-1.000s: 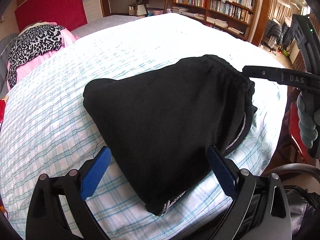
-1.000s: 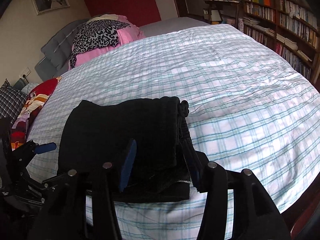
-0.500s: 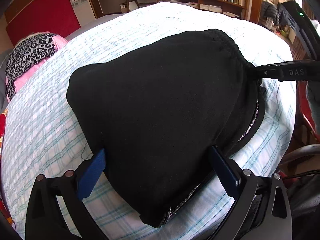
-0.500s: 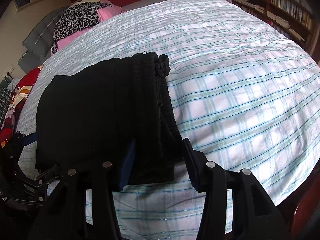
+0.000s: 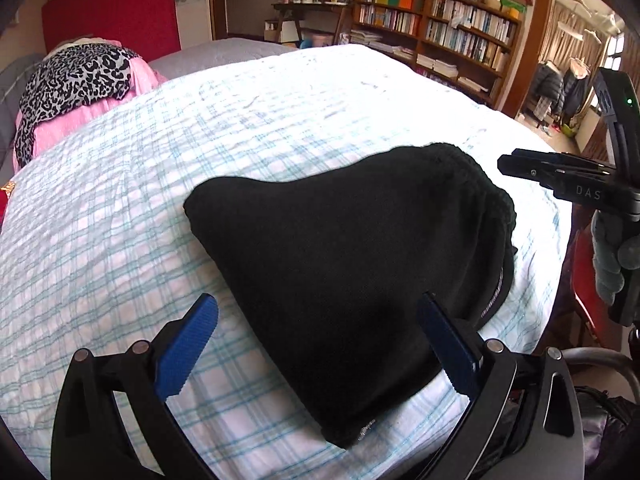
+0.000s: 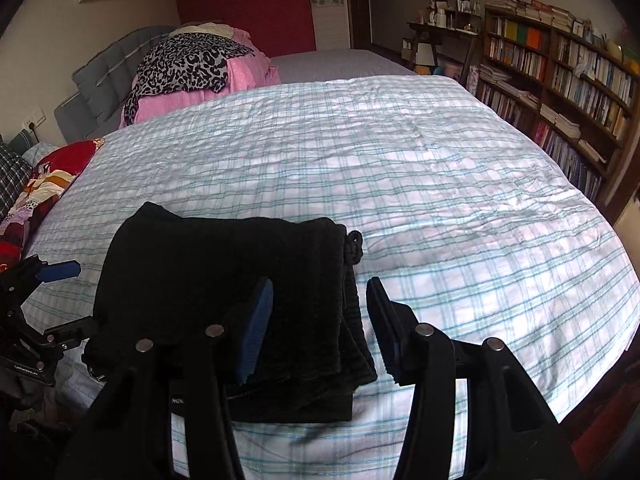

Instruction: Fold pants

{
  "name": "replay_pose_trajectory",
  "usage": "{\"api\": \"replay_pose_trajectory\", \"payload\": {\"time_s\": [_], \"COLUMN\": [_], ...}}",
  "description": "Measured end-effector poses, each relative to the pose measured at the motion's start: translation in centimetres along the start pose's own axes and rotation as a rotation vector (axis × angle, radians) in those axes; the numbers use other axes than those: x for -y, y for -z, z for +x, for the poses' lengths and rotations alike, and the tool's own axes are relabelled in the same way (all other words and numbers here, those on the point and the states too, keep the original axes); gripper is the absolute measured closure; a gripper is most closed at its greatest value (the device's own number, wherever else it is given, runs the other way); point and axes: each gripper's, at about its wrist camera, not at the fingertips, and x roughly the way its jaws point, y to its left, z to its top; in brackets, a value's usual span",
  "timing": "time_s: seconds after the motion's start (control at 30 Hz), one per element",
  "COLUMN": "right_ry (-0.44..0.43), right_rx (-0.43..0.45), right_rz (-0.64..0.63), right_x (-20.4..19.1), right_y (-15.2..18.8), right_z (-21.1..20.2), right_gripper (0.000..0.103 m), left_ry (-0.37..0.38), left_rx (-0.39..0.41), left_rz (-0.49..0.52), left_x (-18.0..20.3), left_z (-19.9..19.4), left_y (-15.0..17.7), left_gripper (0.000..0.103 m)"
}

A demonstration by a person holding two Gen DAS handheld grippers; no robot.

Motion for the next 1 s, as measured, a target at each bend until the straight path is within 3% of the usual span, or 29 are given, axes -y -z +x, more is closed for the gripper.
{"api": "replay_pose_trajectory", "payload": {"time_s": [0.2,0.27,0.33,0.5,0.63,0.67,0.7,0.77,0.8,1.0], "right_ry": [-0.067,-0.07,-0.053,-0.04,-0.028,-0.025,-0.015,-0.037,-0.05,-0.051], "right_rx": [-0.032,-0.063,-0.084,-0.119,-0.113,-0.111,-0.115,-0.159,-0.16,-0.16], "right_rz": [-0.063,-0.064,-0.068,-0.029,-0.024,-0.017,-0.005,0.06,0.081,0.09], "right_x": [-2.4,-2.6,-2.3,-0.9,-0.5,-0.3,-0.1,1.0,1.5,1.6], "right_y": [-1.0,-0.4,0.3,2.3,3.5,3.7,3.7,4.2,4.4,4.3], "right_z": [3.2,4.3,5.0,5.9,6.1,6.2,6.3,7.5,7.8,7.8], "right_gripper": [0.053,0.053,0.053,0.053,0.051,0.047,0.037,0.032,0.026,0.025], "left_ry": [-0.011,-0.016,-0.04,-0.108,-0.17,-0.196,-0.213,-0.225,-0.222,-0.211], "left_rx": [-0.01,-0.019,-0.04,-0.12,-0.174,-0.178,-0.182,-0.192,-0.189,-0.148], "left_rz": [-0.198,-0.25,-0.27,-0.267,-0.223,-0.216,-0.219,-0.247,-0.264,-0.273], "left_x": [-5.9,-7.7,-9.0,-11.1,-11.2,-11.2,-11.4,-12.1,-12.3,-12.0], "left_z": [1.3,2.2,3.5,8.3,11.9,12.7,13.4,14.7,14.9,12.1], "left_y": [-3.7,-4.9,-6.3,-7.8,-7.3,-7.0,-6.9,-6.4,-6.2,-6.4], "left_gripper": [0.006,0.015,0.031,0.042,0.042,0.042,0.042,0.042,0.041,0.041]}}
